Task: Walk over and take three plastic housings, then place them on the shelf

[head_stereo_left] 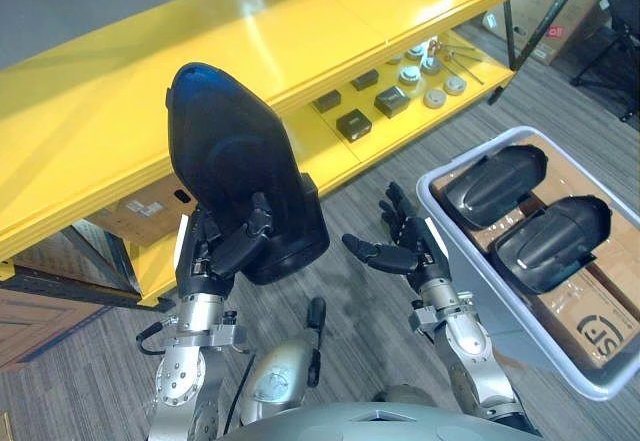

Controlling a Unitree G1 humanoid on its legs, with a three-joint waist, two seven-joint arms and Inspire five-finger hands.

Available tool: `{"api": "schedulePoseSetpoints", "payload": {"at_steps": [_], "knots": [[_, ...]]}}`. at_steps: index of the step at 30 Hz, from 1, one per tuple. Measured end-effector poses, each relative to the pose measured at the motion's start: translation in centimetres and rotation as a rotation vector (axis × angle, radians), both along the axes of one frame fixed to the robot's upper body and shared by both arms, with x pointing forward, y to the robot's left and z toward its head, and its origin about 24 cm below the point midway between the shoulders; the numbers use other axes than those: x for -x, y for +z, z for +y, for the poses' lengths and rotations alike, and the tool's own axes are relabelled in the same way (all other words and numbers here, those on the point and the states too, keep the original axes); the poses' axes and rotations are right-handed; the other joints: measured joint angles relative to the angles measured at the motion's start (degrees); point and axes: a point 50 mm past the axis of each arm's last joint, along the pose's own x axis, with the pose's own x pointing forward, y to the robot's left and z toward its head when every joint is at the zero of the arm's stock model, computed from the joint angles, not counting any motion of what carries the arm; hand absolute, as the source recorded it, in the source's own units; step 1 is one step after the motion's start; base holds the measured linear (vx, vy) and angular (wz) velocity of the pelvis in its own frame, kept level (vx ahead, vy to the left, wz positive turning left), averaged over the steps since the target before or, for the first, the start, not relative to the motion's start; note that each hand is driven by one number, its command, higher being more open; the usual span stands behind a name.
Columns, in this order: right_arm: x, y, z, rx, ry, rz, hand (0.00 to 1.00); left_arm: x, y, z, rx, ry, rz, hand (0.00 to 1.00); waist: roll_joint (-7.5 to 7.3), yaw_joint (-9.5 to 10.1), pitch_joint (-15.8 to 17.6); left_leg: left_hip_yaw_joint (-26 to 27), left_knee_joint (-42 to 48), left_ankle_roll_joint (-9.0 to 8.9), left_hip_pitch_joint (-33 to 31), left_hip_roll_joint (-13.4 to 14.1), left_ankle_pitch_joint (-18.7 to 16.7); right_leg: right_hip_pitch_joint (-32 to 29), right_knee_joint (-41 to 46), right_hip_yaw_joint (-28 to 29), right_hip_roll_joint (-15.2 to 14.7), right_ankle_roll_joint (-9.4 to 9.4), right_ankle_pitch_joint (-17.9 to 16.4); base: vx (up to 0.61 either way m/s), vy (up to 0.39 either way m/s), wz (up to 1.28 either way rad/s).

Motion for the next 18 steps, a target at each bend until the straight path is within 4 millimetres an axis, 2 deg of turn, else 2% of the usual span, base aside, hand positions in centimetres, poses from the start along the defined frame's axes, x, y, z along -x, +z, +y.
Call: {"api": "schedulePoseSetpoints", "payload": {"at_steps": [1,2,3,4,5,6,8,10,11,12,14,15,18], "knots": [[0.0,0.0,0.2,-0.009,-0.002,-0.001,1.0,0.0,0.1,0.5,-0.013,0.017,-0.003,0.0,-0.53,0.03,0.07,1.4,4.63,0.78,-1.47,-0.36,-3.01,0.73,0.35,-0.76,-0.8,0.5,-0.13,0.07,0.058,0.23],[-0.2,0.1,0.2,-0.006,-0.001,-0.009,1.0,0.1,0.1,1.0,-0.017,0.05,-0.004,0.0,-0.12,0.02,0.12,1.97,9.75,0.92,-3.14,0.15,-6.81,0.03,5.65,0.03,-0.79,-0.39,0.07,0.15,0.085,0.32],[-0.4,0.0,0.2,0.0,0.001,-0.005,1.0,0.2,0.0,1.5,-0.004,0.089,0.005,0.0,0.76,-0.4,-0.28,0.2,10.55,1.5,-2.88,0.0,-8.05,-4.05,14.67,2.41,-1.39,-4.97,2.57,0.19,0.126,0.33],[-0.5,0.0,0.2,0.006,-0.002,-0.006,1.0,0.2,0.1,1.7,0.0,0.103,0.004,0.0,1.02,-0.6,-0.44,-1.18,9.49,1.77,-2.18,0.51,-8.08,-6.98,19.83,3.06,-1.88,-7.95,4.5,0.2,0.108,0.51],[-0.7,0.2,0.3,0.003,-0.006,-0.019,1.0,0.2,0.3,2.3,0.013,0.124,-0.009,0.0,0.98,-1.16,-0.53,-2.73,7.11,2.48,-0.38,0.87,-7.66,-10.26,24.09,3.83,-1.58,-7.58,4.96,0.18,0.079,0.47],[-1.2,0.8,0.6,0.033,-0.012,-0.057,1.0,0.2,0.5,2.8,0.035,0.146,-0.02,0.0,1.07,-1.13,-0.48,-3.96,5.19,2.62,1.3,1.52,-7.57,-12.31,20.8,4.35,0.41,-6.3,2.9,0.16,0.03,0.39],[-2.0,2.1,0.8,0.119,-0.039,-0.137,1.0,0.2,0.6,3.4,0.079,0.181,-0.033,0.0,1.38,-1.13,-0.4,-5.26,3.45,2.57,3.69,1.71,-7.45,-15.6,13.72,7.02,3.48,-5.84,3.1,0.16,0.031,0.28],[-2.4,3.7,0.3,0.113,-0.084,-0.215,1.0,-0.2,0.8,3.2,0.119,0.185,-0.053,0.0,2.24,-1.15,-0.01,-7.33,2.08,2.44,6.1,1.29,-7.34,-20.68,11.72,10.39,5.45,-4.68,4.15,0.17,0.018,0.45],[-2.5,4.8,-0.2,0.103,-0.114,-0.263,1.0,-0.4,1.0,3.0,0.123,0.181,-0.062,0.0,2.61,-1.53,0.03,-8.77,0.85,2.26,7.7,0.69,-7.2,-23.96,10.52,12.14,5.54,-2.26,5.82,0.2,-0.011,0.69],[-2.3,6.1,-0.6,0.09,-0.141,-0.321,1.0,-0.5,1.0,2.8,0.126,0.182,-0.07,0.0,2.65,-2.04,0.06,-10.17,0.16,2.25,9.59,-0.37,-7.22,-27.21,8.31,14.7,4.7,-0.98,8.65,0.21,-0.024,0.75],[-2.2,7.5,-0.9,0.079,-0.16,-0.383,1.0,-0.4,0.9,2.8,0.125,0.18,-0.064,0.0,2.75,-3.2,0.14,-12.96,1.03,1.98,12.53,-1.78,-8.14,-28.83,4.12,16.98,3.27,0.63,12.45,0.24,-0.062,0.8],[-2.1,7.9,-0.9,0.075,-0.166,-0.399,1.0,-0.4,0.9,2.8,0.124,0.181,-0.063,0.0,2.79,-3.46,0.16,-13.91,1.77,1.74,13.42,-2.07,-8.73,-28.67,3.24,17.64,3.07,1.4,13.01,0.35,-0.115,1.0],[-1.8,9.3,-1.3,0.063,-0.176,-0.477,1.0,-0.2,1.1,3.0,0.108,0.191,-0.086,0.0,2.53,-3.23,-0.02,-16.68,8.0,-0.21,15.84,-2.27,-14.71,-26.65,6.4,18.65,2.66,0.69,13.93,0.29,-0.137,0.99]]}}
